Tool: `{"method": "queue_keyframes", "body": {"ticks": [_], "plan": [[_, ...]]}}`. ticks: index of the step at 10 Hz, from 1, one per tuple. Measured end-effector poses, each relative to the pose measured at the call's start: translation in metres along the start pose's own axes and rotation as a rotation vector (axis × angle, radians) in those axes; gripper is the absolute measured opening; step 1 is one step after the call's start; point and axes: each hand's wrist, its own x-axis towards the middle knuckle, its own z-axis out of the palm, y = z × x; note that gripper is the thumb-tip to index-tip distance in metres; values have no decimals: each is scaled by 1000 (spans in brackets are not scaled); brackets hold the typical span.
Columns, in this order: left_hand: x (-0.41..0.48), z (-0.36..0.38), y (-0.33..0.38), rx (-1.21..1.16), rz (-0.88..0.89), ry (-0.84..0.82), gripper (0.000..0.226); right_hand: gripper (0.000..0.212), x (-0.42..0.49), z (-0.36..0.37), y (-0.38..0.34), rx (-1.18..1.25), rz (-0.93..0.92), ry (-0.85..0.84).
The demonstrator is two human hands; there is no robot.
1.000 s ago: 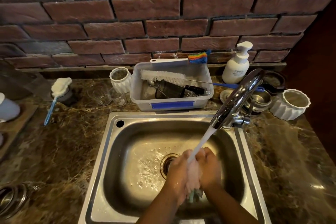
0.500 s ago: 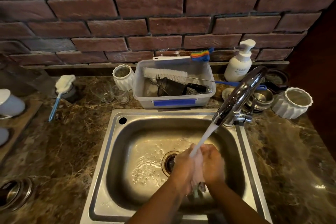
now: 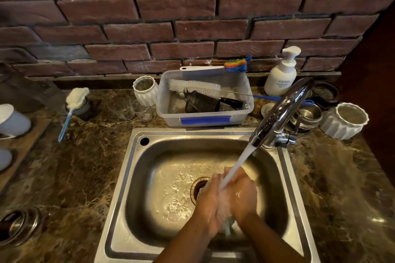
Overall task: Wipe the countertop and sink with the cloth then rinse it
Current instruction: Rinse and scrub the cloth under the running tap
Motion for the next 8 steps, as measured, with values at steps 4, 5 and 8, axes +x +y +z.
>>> {"method": "queue_keyframes", "body": {"ticks": [4,5,8], "plan": [[17,-6,2,158,52,22,31,26,-25,10,-9,-33,-174,64],[3,1,3,180,57,-38,35,17,-10,-5,-6,23,7,107],[15,-11,20,103,78,114,43,26,-18,-20,-16,282,148,-14]]}}
